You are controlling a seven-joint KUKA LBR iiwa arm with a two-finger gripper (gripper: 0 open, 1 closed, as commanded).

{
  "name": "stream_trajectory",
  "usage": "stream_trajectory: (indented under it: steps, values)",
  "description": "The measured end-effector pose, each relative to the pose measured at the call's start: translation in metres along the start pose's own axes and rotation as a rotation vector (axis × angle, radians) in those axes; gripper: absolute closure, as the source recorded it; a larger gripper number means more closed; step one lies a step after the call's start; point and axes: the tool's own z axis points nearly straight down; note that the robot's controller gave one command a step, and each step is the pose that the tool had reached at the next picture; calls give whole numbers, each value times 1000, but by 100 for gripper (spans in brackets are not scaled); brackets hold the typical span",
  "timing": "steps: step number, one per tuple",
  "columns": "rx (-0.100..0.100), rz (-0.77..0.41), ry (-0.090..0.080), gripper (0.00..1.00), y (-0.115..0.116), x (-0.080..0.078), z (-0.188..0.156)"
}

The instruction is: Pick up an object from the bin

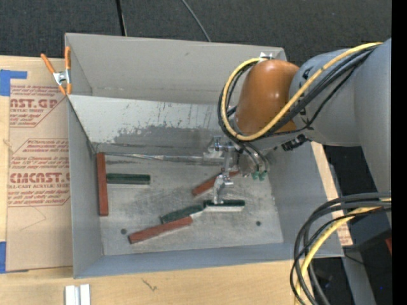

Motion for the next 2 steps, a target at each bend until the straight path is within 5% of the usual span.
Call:
stream_trajectory:
  steps: [1,2]
  values:
    - [1,-5,-4,0,4,7,52]
    - [2,-141,-11,100,4,-6,47]
